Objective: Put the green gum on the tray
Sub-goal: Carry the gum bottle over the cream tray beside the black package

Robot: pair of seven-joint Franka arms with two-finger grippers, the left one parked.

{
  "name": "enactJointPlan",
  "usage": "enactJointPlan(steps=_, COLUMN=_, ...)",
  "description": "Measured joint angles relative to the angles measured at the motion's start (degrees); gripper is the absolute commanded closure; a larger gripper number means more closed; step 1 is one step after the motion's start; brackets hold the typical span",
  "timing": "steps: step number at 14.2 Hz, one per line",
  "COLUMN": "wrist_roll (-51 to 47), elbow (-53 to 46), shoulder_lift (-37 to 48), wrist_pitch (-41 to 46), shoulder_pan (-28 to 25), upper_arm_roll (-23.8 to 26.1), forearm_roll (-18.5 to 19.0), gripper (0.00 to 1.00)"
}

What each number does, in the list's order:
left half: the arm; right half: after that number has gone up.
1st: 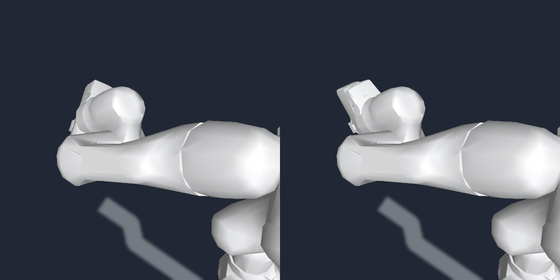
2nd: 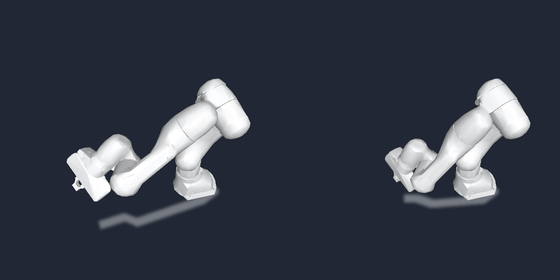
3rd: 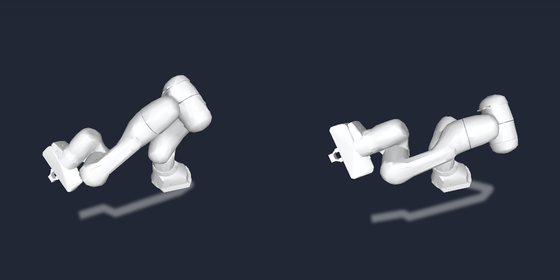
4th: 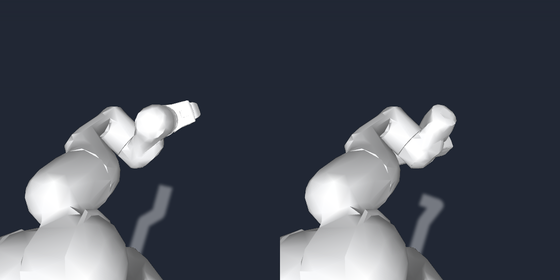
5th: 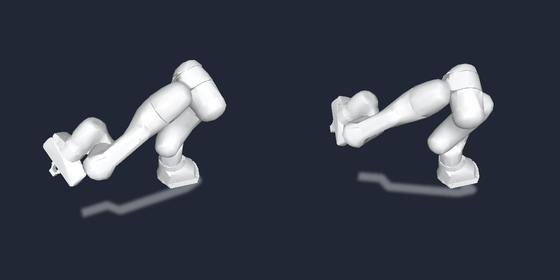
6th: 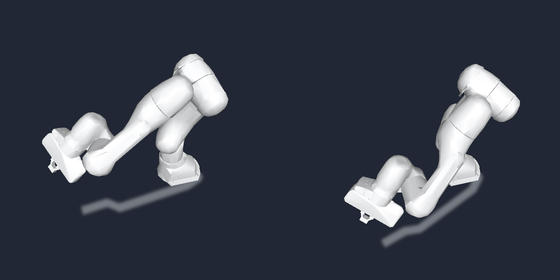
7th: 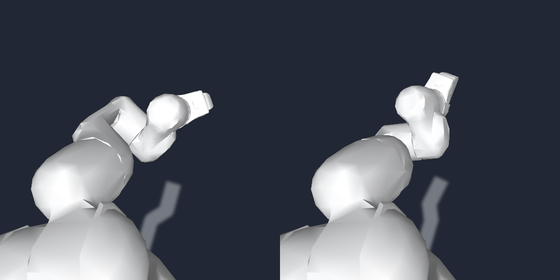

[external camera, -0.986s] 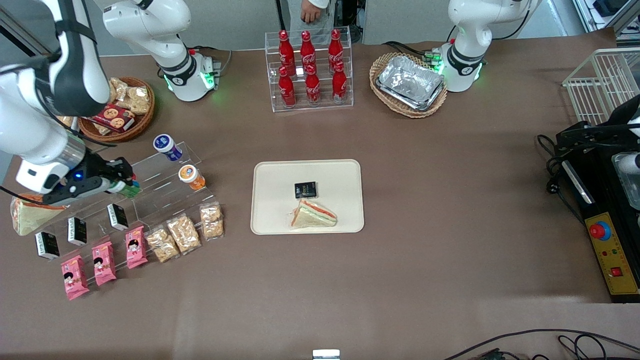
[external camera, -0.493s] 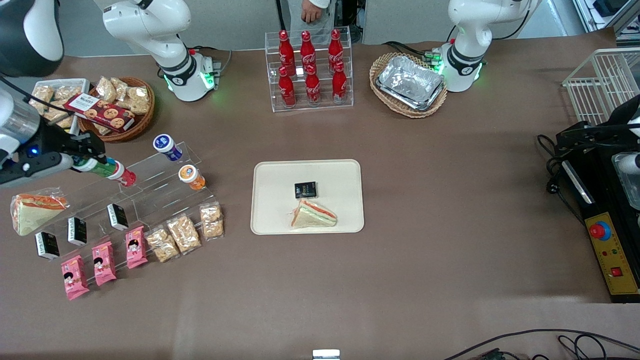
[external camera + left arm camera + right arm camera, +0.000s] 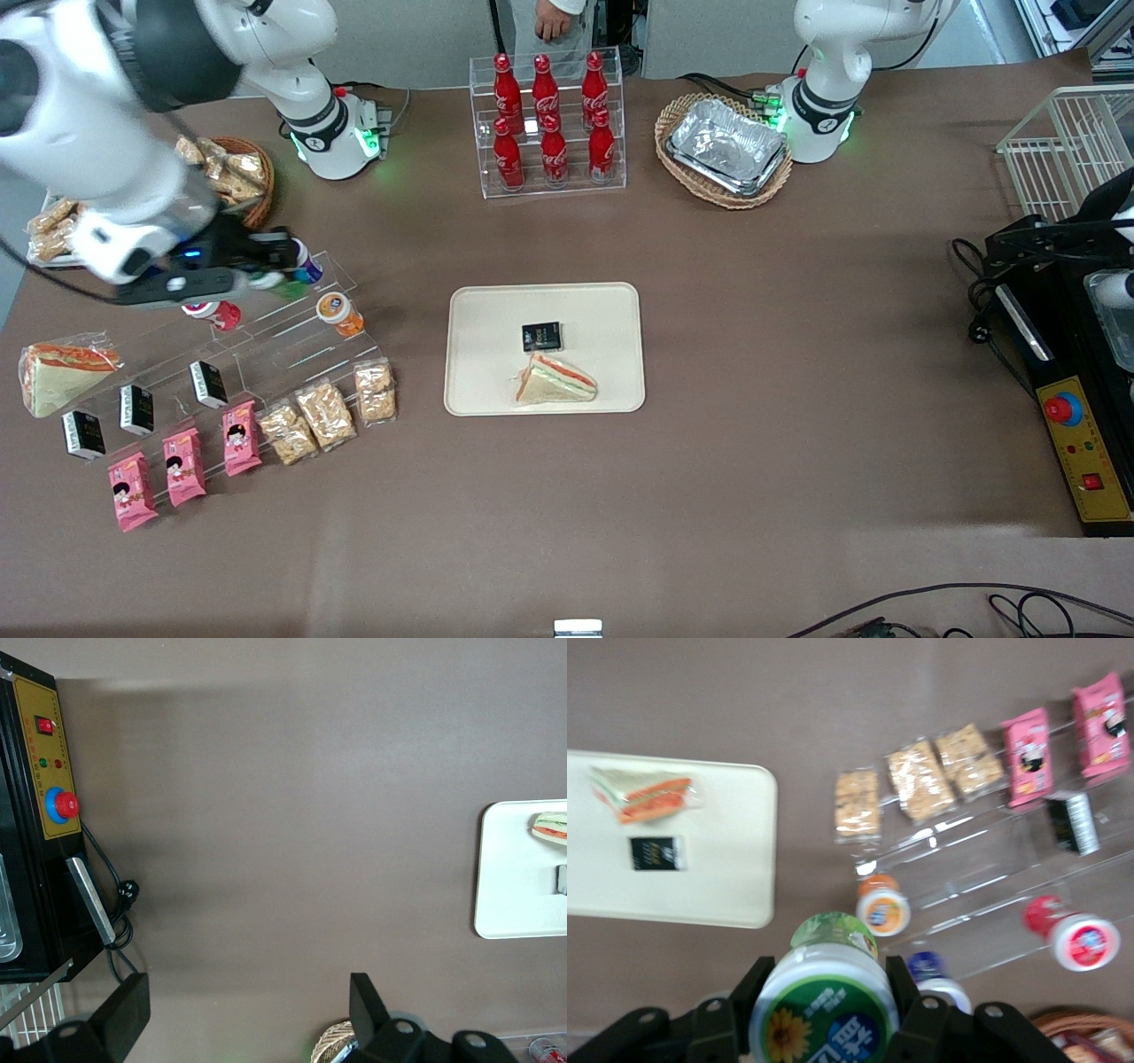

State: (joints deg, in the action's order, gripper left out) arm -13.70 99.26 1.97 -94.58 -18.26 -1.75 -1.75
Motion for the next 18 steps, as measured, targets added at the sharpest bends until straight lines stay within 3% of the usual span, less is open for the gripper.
enactJointPlan(steps=4, wrist_roll=-17.6, elbow=0.06, shoulder_lift=-3.87, wrist_pitch=-6.71, shoulder_pan=-9.61, upper_arm_roll=0.27, forearm_roll=-0.16, gripper=0.95)
enactJointPlan(steps=6, wrist_roll=-22.0, elbow=1.16, shoulder_lift=-6.22, wrist_pitch=-11.06, shoulder_pan=-12.13, upper_arm_roll=0.27, forearm_roll=-0.16, gripper=0.95)
enactJointPlan(steps=18, wrist_roll=-27.47, elbow=23.83, shoulder_lift=-17.6, wrist_pitch=-46.77, shoulder_pan=-17.78, upper_arm_roll=0.11, forearm_roll=-0.16, gripper=0.95)
